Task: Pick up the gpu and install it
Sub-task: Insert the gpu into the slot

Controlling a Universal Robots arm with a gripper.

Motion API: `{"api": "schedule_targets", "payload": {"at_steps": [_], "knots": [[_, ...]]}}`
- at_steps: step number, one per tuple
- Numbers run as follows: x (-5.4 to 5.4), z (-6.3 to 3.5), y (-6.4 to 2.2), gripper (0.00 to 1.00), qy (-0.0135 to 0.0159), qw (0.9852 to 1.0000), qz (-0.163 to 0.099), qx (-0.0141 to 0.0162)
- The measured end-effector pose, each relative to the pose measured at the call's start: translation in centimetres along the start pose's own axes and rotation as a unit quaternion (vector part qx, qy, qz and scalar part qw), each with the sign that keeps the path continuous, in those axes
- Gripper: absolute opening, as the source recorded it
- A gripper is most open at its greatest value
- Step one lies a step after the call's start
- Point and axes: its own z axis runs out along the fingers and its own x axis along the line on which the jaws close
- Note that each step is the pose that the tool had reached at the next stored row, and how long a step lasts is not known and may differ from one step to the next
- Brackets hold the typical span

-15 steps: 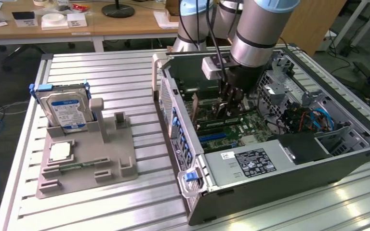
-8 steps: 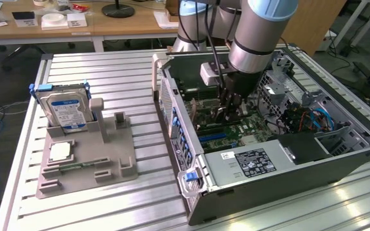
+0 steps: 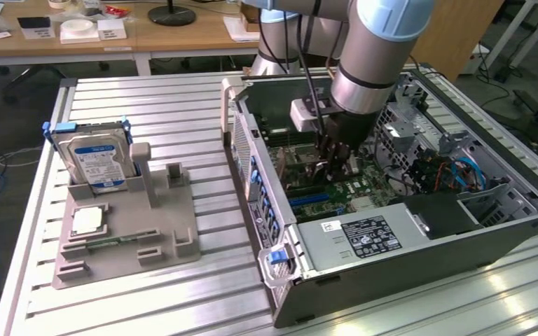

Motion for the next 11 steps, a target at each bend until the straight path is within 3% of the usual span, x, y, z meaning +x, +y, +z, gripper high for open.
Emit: {"api": "schedule_targets", "payload": {"at_steps": [4,11], "knots": [[0.02,0.36,0.00,0.28,0.0023,1.0000,0.000,0.0000],[0.20,0.59,0.25,0.28,0.0024,1.0000,0.000,0.0000]]}}
